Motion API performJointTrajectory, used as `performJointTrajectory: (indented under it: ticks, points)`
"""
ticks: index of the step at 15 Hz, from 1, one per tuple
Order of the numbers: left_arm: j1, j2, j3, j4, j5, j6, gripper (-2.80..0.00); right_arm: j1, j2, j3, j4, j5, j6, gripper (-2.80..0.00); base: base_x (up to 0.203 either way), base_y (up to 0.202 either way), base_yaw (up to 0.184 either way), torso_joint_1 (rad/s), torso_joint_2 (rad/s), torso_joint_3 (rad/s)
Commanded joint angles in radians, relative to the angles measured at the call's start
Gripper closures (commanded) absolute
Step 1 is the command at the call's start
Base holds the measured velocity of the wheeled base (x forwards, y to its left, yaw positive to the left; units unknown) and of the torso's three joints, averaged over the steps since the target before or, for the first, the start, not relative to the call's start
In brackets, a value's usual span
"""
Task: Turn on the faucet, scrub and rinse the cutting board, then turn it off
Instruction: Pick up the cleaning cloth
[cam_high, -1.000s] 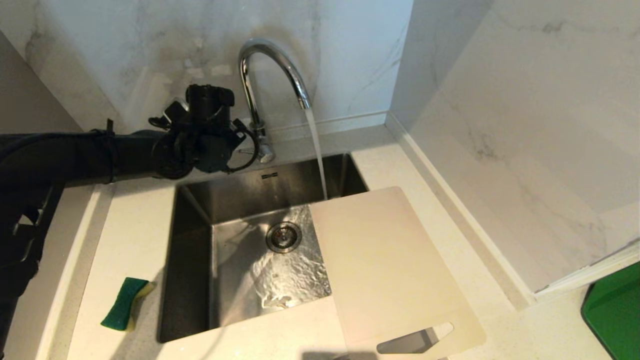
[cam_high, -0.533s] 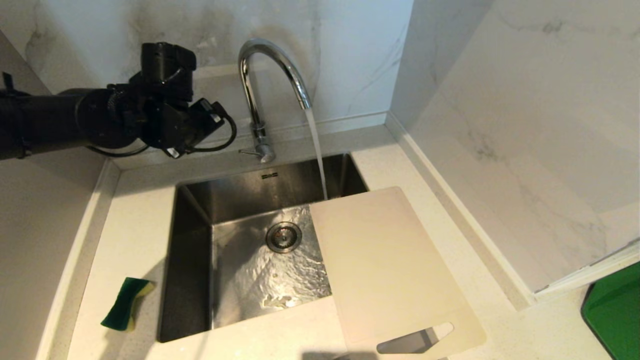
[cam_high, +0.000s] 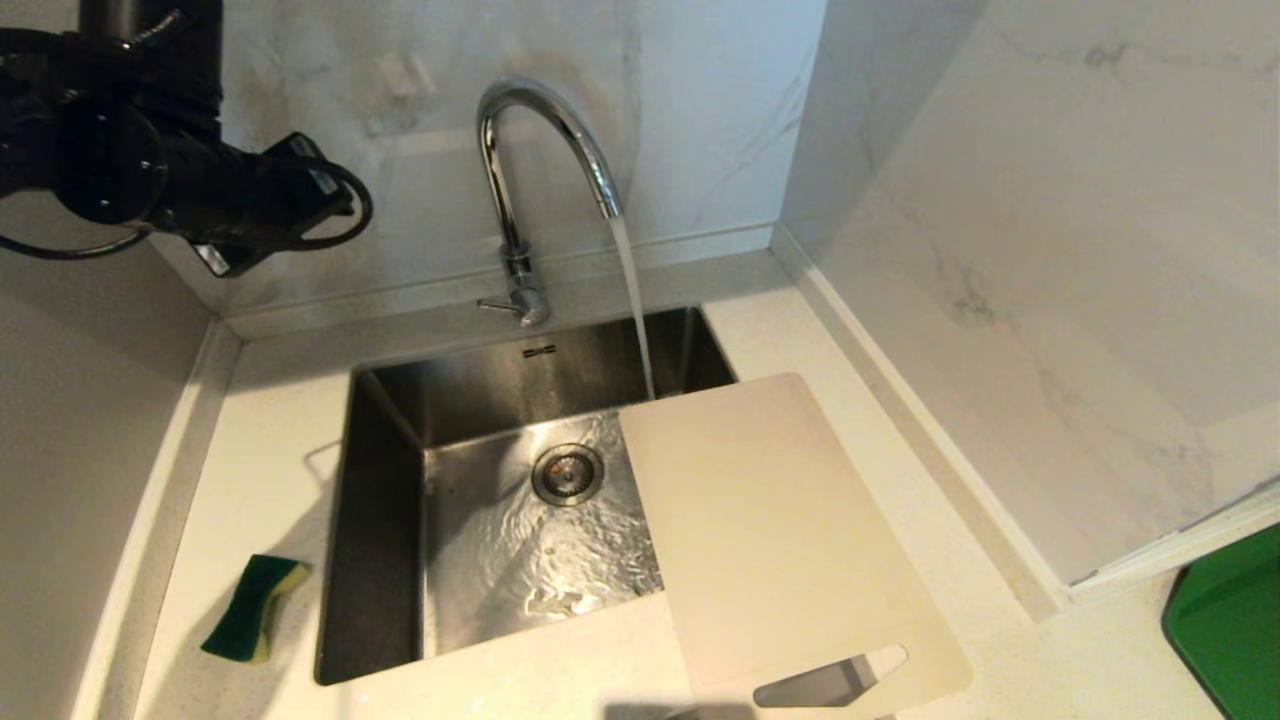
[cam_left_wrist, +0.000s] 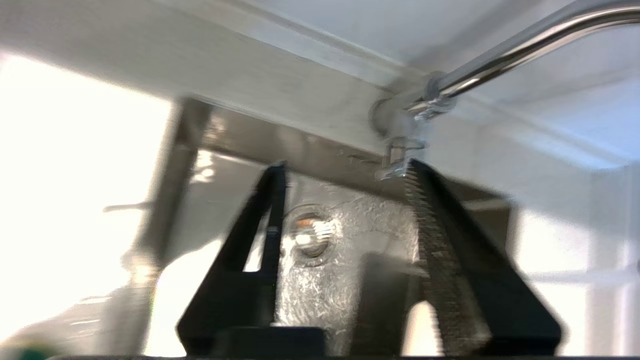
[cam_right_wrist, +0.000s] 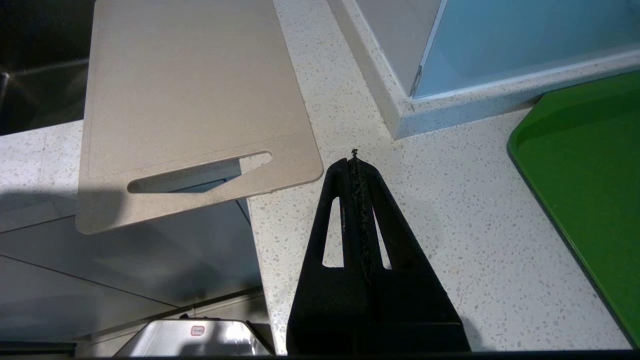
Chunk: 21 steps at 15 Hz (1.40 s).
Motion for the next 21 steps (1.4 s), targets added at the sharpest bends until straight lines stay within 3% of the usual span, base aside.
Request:
performJointTrajectory:
  ticks: [1,4,6,8,11,15,17,21]
  points:
    - [0.040,-0.097,0.016,0.052,-0.014,0.110,0.00,0.001,0.000,0.000,0.000,0.000,0.000,0.00,0.000,0.000,0.000,0.000,0.00,0.000]
    - [0.141,-0.174,0.044,0.139,-0.103,0.292,0.00,0.001,0.000,0.000,0.000,0.000,0.000,0.00,0.000,0.000,0.000,0.000,0.00,0.000]
    - [0.209,-0.231,0.079,0.288,-0.133,0.391,0.00,0.001,0.000,0.000,0.000,0.000,0.000,0.00,0.000,0.000,0.000,0.000,0.00,0.000]
    - [0.231,-0.264,0.196,0.312,-0.158,0.428,0.00,0.001,0.000,0.000,0.000,0.000,0.000,0.00,0.000,0.000,0.000,0.000,0.00,0.000]
    - [0.244,-0.296,0.406,0.291,-0.204,0.401,0.00,0.001,0.000,0.000,0.000,0.000,0.000,0.00,0.000,0.000,0.000,0.000,0.00,0.000]
    - [0.255,-0.250,0.562,0.284,-0.310,0.213,0.00,0.000,0.000,0.000,0.000,0.000,0.000,0.00,0.000,0.000,0.000,0.000,0.00,0.000]
    - [0.271,-0.206,0.619,0.302,-0.315,0.206,0.00,0.001,0.000,0.000,0.000,0.000,0.000,0.00,0.000,0.000,0.000,0.000,0.00,0.000]
    - [0.275,-0.177,0.644,0.319,-0.373,0.268,0.00,0.000,0.000,0.000,0.000,0.000,0.000,0.00,0.000,0.000,0.000,0.000,0.00,0.000]
